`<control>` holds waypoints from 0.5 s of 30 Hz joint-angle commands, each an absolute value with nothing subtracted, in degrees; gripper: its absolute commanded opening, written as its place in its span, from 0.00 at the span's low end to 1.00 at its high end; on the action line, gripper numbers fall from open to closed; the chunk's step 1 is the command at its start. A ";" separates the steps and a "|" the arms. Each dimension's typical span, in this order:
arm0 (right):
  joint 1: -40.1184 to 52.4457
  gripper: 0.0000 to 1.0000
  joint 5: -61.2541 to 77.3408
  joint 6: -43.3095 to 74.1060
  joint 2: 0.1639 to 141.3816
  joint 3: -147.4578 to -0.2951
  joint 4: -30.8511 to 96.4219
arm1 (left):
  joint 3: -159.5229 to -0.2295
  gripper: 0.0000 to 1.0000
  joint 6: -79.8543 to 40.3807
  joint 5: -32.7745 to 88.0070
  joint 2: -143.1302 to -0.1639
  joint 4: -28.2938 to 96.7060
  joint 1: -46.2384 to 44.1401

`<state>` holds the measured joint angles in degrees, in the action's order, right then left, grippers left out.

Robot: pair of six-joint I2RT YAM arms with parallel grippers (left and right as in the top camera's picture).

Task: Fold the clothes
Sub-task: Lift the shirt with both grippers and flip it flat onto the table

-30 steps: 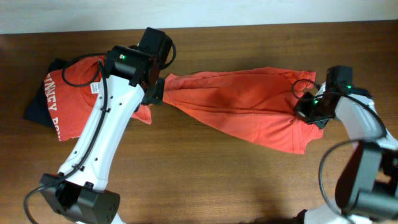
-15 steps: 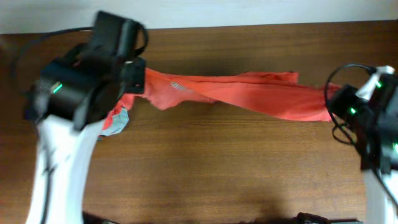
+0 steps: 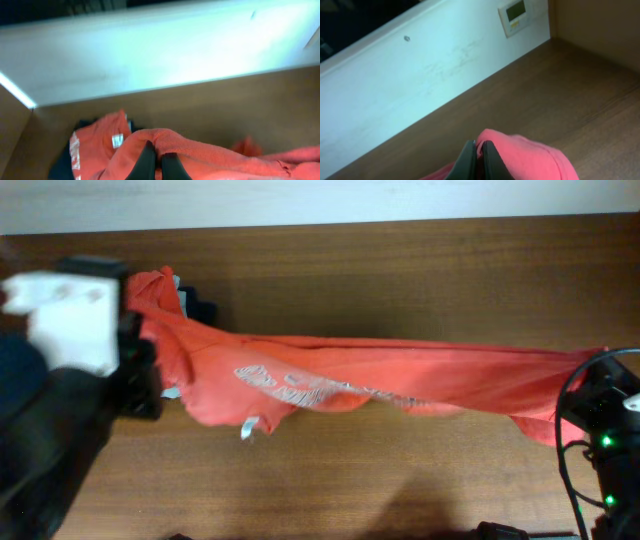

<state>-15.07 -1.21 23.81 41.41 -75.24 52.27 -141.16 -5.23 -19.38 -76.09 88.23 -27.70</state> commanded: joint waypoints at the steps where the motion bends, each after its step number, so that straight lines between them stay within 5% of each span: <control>1: -15.07 0.04 -3.73 24.51 41.93 -77.49 52.53 | -142.80 0.00 -1.56 -20.86 -75.68 85.36 -28.01; 15: -15.07 0.04 -3.66 25.58 66.41 -77.49 50.78 | -142.82 0.00 4.43 -24.16 -105.30 69.54 -24.95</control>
